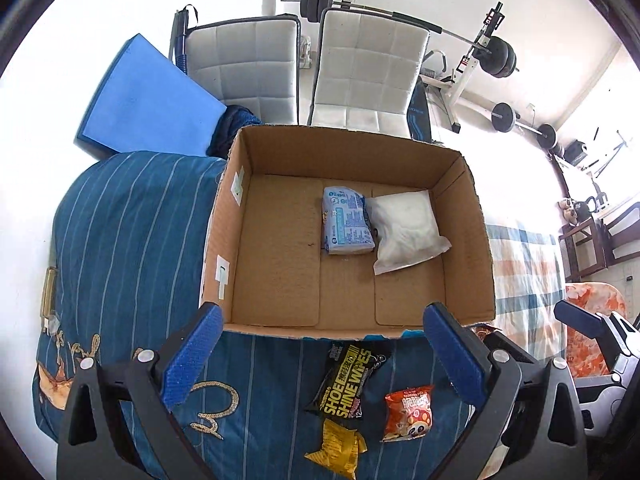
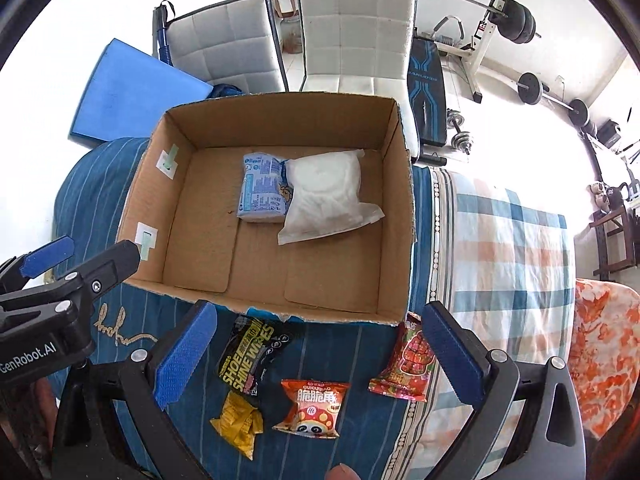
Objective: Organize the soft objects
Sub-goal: 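Withdraw both grippers from the box toward the remaining packs, then grasp the black shoe-wipes pack with the left gripper while the right grasps the orange panda bag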
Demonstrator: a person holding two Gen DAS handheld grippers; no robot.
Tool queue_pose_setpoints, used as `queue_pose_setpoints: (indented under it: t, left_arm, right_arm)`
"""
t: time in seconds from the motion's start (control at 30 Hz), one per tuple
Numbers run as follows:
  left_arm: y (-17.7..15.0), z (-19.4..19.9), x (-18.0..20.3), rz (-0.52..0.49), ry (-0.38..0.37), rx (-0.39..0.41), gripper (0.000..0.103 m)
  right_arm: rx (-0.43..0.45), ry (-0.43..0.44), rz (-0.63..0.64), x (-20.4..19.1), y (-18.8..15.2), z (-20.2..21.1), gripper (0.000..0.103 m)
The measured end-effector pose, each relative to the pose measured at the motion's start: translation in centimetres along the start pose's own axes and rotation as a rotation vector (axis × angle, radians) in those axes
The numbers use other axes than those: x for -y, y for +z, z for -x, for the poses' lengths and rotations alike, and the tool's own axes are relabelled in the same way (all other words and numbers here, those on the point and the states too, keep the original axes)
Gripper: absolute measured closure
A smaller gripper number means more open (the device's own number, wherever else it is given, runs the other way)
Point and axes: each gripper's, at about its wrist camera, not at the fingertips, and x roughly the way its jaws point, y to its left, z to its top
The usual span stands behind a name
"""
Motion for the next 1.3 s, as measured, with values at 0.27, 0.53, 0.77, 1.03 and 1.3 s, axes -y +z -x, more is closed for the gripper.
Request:
queue_pose_setpoints:
  t: [0.27,0.53,0.77,1.03,1.3]
  left_arm:
    - [-1.9,3.6,1.1,-0.046,0.005,0.086,0.0]
    - [-2.9,5.0,1.8,-0.047,-0.017,0.115,0.0]
    - [-3.6,1.8,2.4,-0.07,0.008,0.06,0.0]
    - [-6.3,-7.8,3.3,-0.1,0.034,-0.153,0.0]
    - [-9.4,-15.6,4.2,-0.106,0.041,-0.323,0.001]
  right_arm:
    - [0.07,0.011,0.0,0.1,-2.7,4.6,0.0]
    - [0.102,0.05,-0.024,0.9,-4.5,6.7,0.0]
    - [0.029,0.054,-0.134,6.1,-5.8,3.6,0.0]
    - [-0.198,0.006,-0.268,13.5,-7.9,-6.8,0.0]
    - [-0.314,0.037,-0.341,15.6,-9.5,-14.9,0.0]
